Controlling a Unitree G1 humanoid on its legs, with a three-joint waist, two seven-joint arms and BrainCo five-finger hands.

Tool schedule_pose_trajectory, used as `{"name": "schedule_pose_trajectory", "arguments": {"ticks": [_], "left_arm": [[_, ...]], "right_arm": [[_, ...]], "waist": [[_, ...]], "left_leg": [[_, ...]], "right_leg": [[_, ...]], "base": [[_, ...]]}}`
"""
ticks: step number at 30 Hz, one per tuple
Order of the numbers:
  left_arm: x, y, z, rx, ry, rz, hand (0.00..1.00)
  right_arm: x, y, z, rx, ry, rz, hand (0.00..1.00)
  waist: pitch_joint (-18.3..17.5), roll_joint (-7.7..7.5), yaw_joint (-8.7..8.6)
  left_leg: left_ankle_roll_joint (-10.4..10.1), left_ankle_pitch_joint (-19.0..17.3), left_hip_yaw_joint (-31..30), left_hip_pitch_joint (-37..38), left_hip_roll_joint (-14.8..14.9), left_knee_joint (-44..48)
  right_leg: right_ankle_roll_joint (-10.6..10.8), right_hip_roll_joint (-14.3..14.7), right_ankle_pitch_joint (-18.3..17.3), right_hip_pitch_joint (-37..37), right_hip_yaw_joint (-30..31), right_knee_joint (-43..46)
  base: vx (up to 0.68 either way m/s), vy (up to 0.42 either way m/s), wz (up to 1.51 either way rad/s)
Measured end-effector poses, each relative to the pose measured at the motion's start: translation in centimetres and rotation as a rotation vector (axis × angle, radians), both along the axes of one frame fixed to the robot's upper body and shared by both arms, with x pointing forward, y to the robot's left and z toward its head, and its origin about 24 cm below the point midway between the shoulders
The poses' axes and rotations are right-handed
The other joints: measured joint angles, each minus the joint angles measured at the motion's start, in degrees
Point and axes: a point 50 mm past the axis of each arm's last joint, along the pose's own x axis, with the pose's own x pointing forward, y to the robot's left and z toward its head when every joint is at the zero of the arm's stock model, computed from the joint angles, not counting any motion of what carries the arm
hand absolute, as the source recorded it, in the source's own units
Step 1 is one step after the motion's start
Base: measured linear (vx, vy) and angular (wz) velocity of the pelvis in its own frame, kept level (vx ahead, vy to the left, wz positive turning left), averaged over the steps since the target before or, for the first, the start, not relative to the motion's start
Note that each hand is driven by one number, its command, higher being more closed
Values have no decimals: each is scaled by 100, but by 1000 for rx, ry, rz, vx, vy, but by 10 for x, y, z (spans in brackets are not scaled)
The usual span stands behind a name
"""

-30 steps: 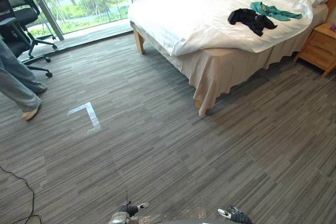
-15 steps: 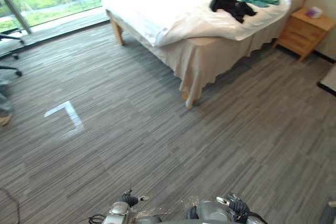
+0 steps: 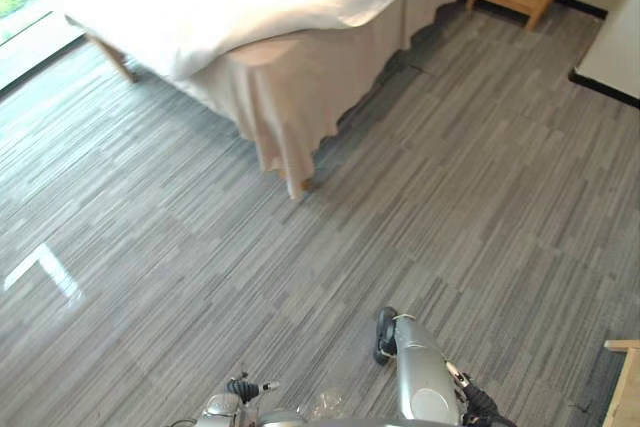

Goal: Tidy the bed and pick cloth on bed and put in laundry

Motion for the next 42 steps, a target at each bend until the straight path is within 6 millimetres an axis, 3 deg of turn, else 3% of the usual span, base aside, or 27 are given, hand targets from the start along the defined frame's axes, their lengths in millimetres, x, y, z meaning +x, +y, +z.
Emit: {"name": "schedule_pose_trajectory", "arguments": {"ticks": [1,3,4,6,8,9,10,11,12,13,14,15,17,18,19,21,22,23,24,25,26,29,33,36,39,41,42], "left_arm": [[5,1,3,10,-43,9,0],[8,-1,6,-2,-89,49,0],[8,-2,6,-5,-91,53,0],[-2,0,3,2,-74,77,0],[-9,-4,0,-2,-52,87,0],[-18,-3,-2,-3,-25,97,0],[-21,4,-2,15,-10,93,0],[-22,13,-2,46,25,67,0],[-19,14,-2,50,30,52,0],[-12,14,0,58,26,26,0],[-12,12,-1,59,33,18,0],[-12,11,-2,58,35,20,0],[-11,0,-3,48,37,-21,0],[-8,-2,-3,42,28,-30,0],[-5,-8,-3,31,20,-41,0],[-1,-11,-2,26,12,-49,0],[-8,-7,-3,17,22,0,0],[-13,0,-3,8,17,84,0],[-18,7,-3,15,14,147,0],[-21,6,-4,5,11,199,0],[-24,-5,-6,-36,11,245,0],[-33,-24,-11,-115,7,365,0],[-38,-18,-11,-126,-6,490,0],[-38,4,-4,-63,-67,618,0],[-27,62,20,114,-205,737,0],[1,122,64,281,-418,788,0],[8,136,77,320,-474,798,0]], "right_arm": [[2,0,1,-5,-13,3,0],[19,-2,9,-23,-78,18,0],[23,-4,11,-36,-93,36,0],[28,-7,16,-51,-126,48,0],[17,-9,13,-53,-98,34,0],[7,-6,9,-43,-68,26,0],[5,-1,6,-28,-54,24,0],[2,1,4,-20,-37,18,0],[3,1,3,-18,-32,16,0],[5,1,2,-13,-29,2,0],[7,1,2,-11,-29,0,0],[8,0,3,-9,-36,-5,0],[9,6,3,2,-76,-19,0],[9,6,4,8,-86,-37,0],[5,7,3,19,-95,-72,0],[-4,13,1,46,-89,-131,0],[-7,22,-2,72,-78,-157,0],[-7,31,-3,96,-75,-161,0],[-7,39,-4,119,-71,-156,0],[-1,41,-3,122,-81,-132,0],[10,39,0,119,-104,-96,0],[19,27,4,111,-124,-49,0],[10,20,0,117,-80,-51,0],[1,16,-2,123,-50,-77,0],[-6,16,-4,131,-31,-94,0],[-19,10,-6,119,-1,-106,0],[-23,9,-6,117,9,-110,0]], "waist": [[11,-44,160],[37,-81,399],[29,-96,413],[-83,-23,390],[-256,60,388],[-446,-42,401],[-577,-208,413],[-722,-456,324],[-748,-504,295],[-726,-551,232],[-714,-546,214],[-694,-514,209],[-631,-162,68],[-645,-134,62],[-691,-43,49],[-764,-255,71],[-817,-470,136],[-896,-653,172],[-958,-811,259],[-1034,-755,418],[-1063,-498,423],[-1088,-132,403],[-1107,-171,402],[-1151,-323,423],[-1175,-363,409],[-1193,-306,404],[-1201,-298,408]], "left_leg": [[123,-171,305,-404,-346,-226],[390,-287,1470,-980,-426,-1263],[393,-277,1807,-1101,-440,-1714],[961,319,3156,-1146,-686,-3979],[1325,433,3812,-1107,-937,-4751],[2379,631,3839,-1067,-1121,-4934],[2445,795,3874,-1052,-1206,-4842],[2508,661,3743,-1047,-1319,-4684],[2475,549,3580,-1012,-1375,-4696],[2329,440,3273,-835,-1472,-4653],[2191,286,3014,-455,-1539,-4666],[2117,242,2838,-200,-1539,-4681],[1942,301,1866,667,-1395,-5125],[1862,344,1634,819,-1334,-5249],[1696,383,1133,892,-1294,-5409],[1445,333,454,950,-1377,-5495],[1260,254,190,1009,-1415,-5426],[1121,187,119,1054,-1463,-5389],[957,83,89,1139,-1504,-5360],[843,27,130,1176,-1356,-5321],[723,-30,157,1161,-1155,-5265],[461,84,66,1300,-916,-5480],[290,220,175,1348,-799,-5576],[292,357,238,1259,-799,-5593],[282,533,233,1253,-804,-5755],[279,639,419,1215,-729,-5921],[285,670,485,1204,-711,-5959]], "right_leg": [[-69,30,60,504,14,-304],[-21,113,13,1200,178,-756],[-5,118,-55,1347,189,-897],[145,271,-303,2048,178,-1349],[376,472,-526,2494,88,-1395],[521,492,-799,2568,32,-1055],[610,387,-939,2473,-40,-695],[803,56,-974,1960,-307,590],[997,-120,-781,1569,-381,1529],[973,-550,-775,986,-416,2971],[886,-873,-973,743,-511,3521],[857,-952,-1059,685,-501,3535],[835,-801,-1187,410,-302,2709],[842,-741,-1183,260,-120,2382],[1044,-676,-1058,-31,395,1629],[1267,-781,-527,-283,1465,507],[1214,-849,134,-310,1948,-100],[1231,-938,974,-314,2009,-366],[1237,-1060,1115,-277,1922,-331],[1163,-969,983,-168,1839,-466],[1120,-806,1012,-8,1682,-737],[994,-607,1073,374,1361,-1203],[929,-579,1032,798,865,-1485],[923,-622,1029,908,544,-1605],[902,-618,1037,915,415,-1643],[817,-570,1097,921,314,-1711],[797,-556,1113,917,314,-1732]], "base": [[716,-247,-40],[664,-222,-59],[636,-172,-44],[713,-132,-19],[754,4,8],[657,25,12],[841,-18,43],[832,-12,63],[963,30,101],[747,93,102],[725,86,106],[677,34,121],[605,-80,169],[508,-191,205],[517,-305,228],[452,-325,217],[349,-317,142],[459,-445,124],[465,-453,54],[402,-405,21],[321,-295,10],[241,-224,38],[93,-128,62],[-33,-38,54],[-77,-42,22],[-124,-48,19],[-154,-44,10]]}}
